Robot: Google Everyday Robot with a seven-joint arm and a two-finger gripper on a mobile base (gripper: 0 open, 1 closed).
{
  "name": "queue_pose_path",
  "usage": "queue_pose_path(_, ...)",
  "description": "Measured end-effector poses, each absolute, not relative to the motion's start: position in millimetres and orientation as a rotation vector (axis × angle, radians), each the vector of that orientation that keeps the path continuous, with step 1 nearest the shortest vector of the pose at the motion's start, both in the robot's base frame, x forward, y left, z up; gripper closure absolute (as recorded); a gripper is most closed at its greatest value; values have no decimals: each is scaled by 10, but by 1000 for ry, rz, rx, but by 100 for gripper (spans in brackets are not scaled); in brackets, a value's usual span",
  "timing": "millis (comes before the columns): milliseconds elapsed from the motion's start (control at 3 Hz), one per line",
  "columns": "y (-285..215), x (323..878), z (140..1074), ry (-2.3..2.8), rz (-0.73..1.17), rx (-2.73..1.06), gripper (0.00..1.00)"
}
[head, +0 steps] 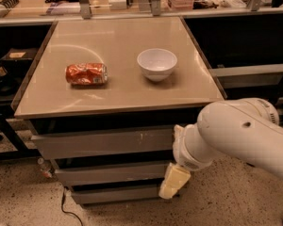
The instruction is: Open top drawer
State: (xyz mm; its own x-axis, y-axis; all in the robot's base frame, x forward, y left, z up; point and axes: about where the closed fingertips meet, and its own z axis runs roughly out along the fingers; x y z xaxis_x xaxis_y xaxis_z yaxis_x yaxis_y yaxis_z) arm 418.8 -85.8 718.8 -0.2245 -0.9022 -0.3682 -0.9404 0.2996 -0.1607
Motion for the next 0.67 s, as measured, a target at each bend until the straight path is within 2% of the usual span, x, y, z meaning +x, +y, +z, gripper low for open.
queue_pose_path(667, -875, 4687, 6991, 2200, 78, -1558, 0)
